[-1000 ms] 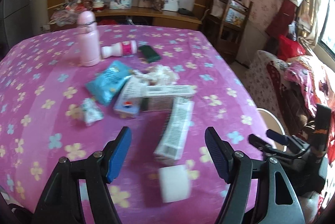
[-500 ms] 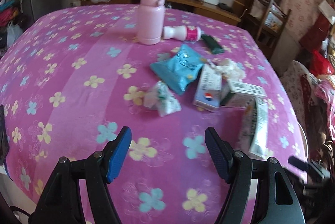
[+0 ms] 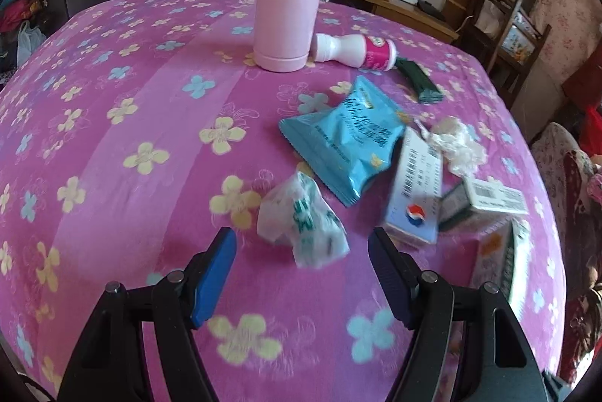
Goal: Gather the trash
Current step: 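Move both open tools back over the remaining trash, then grasp the white-green plastic bag with the left tool while the right grasps the white foam block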
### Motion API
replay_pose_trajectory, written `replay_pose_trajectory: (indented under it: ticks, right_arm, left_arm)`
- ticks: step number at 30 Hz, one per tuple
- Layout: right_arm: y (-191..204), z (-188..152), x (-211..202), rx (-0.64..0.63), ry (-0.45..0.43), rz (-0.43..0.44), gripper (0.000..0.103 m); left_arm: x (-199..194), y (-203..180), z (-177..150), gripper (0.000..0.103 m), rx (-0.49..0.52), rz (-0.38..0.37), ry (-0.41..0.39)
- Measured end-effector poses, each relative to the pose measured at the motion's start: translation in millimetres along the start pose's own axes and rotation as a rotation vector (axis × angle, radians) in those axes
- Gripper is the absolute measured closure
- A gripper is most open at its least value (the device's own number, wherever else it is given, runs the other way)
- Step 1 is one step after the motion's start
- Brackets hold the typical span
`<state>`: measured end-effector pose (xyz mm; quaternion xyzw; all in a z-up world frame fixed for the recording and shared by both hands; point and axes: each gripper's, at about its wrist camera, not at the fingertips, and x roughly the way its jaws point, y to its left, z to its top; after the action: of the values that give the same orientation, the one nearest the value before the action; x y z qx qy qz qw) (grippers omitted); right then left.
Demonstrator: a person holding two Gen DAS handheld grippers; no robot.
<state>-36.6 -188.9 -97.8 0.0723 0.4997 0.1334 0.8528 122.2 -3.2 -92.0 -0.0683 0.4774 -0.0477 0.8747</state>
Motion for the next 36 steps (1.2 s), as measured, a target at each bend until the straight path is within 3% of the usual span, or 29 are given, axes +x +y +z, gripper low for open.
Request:
replay_pose_trajectory:
  ticks: [5, 7, 11, 12, 13, 15, 22, 32, 36]
  right_arm:
    - [6.7, -2.7, 12.9, -0.014, 0.009, 0.005, 0.033]
    - [6.8, -3.8, 14.3, -0.024, 0.002, 0.005, 0.033]
    - [6.6, -7.0, 11.9, -0.037, -0.007, 0.012, 0.035]
    - [6.1, -8.2, 11.1, -0.041, -0.007, 0.019, 0.05]
    - [5.3, -8.7, 11.1, -0.044, -0.003, 0.022, 0.058]
    - [2.0, -11.9, 6.5, -0.044, -0.001, 0.039, 0.06]
    - [-24.1, -19.7, -22.6, 0.016, -0.014, 0.101, 0.061]
    - [-65.5, -23.3, -79.4, 0.099, -0.134, 0.105, 0.061]
    - [-84.6, -24.8, -94.8, 0.136, -0.171, 0.061, 0.06]
  left_arm:
    - [20.4, 6.8, 7.5, 0.033, -0.036, -0.014, 0.027]
    - [23.2, 9.1, 7.3, 0.05, -0.04, -0.013, 0.033]
    - [18.8, 9.6, 2.7, 0.069, -0.019, -0.01, 0.038]
    - [18.2, 10.6, 2.0, 0.072, -0.021, -0.017, 0.046]
    - [16.4, 12.3, 0.2, 0.073, -0.027, -0.037, 0.059]
    - [9.8, 13.6, -4.5, 0.074, -0.029, -0.065, 0.073]
    - [-41.6, -0.6, -21.5, 0.075, 0.049, -0.097, 0.025]
    - [-105.3, -60.4, -37.4, 0.075, 0.193, -0.189, -0.059]
    - [-116.7, -91.2, -42.4, 0.075, 0.253, -0.228, -0.075]
